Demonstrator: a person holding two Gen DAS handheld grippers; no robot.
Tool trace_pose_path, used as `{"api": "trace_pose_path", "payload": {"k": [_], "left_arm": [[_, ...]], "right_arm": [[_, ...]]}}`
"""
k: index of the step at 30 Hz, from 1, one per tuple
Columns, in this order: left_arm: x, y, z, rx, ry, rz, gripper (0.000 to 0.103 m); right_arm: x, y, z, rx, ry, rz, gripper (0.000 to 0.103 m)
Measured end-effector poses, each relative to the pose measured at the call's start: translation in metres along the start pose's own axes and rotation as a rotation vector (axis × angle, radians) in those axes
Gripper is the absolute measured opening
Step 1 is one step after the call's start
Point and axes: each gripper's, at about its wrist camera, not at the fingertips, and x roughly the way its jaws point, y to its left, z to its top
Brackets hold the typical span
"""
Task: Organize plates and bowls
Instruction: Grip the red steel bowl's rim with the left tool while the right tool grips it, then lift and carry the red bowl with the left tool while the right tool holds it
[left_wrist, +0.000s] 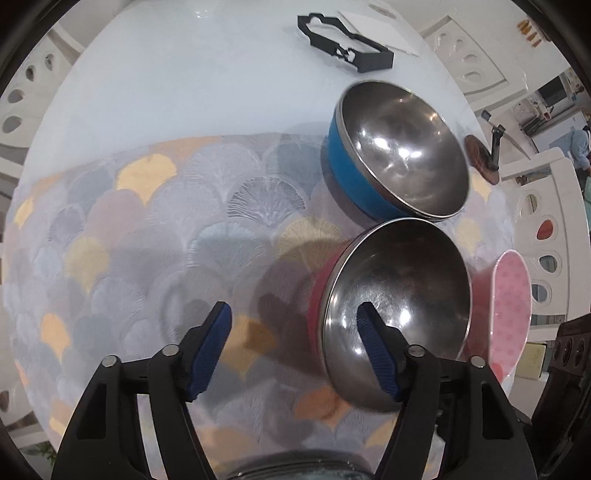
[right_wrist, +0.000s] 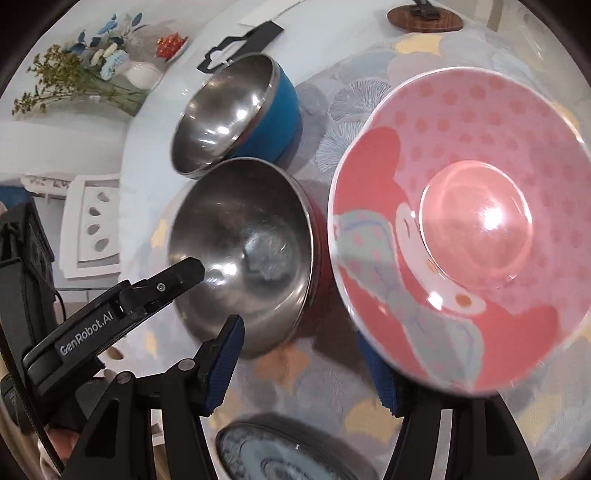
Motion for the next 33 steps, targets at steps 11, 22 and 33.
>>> {"api": "trace_pose_path", "payload": {"k": [11,22,33], "left_arm": [[0.021,-0.014,0.001,0.044,0.01,-0.036,0.015],[0.008,-0.013,-0.021,0.031,-0.049,0.037,0.013],[-0.037,0.012,-0.078,-0.129,-0.112,0.043,0.014]], "right_arm": [[0.019,-0.001,0.013,-0.024,-0.035,-0.047,0.032],[0.023,0.008,0.014,-0.09,-0.009,-0.048,0.019],[-0.002,0.032,-0.007,-0.257,0.009,-0.01,0.018]]}}
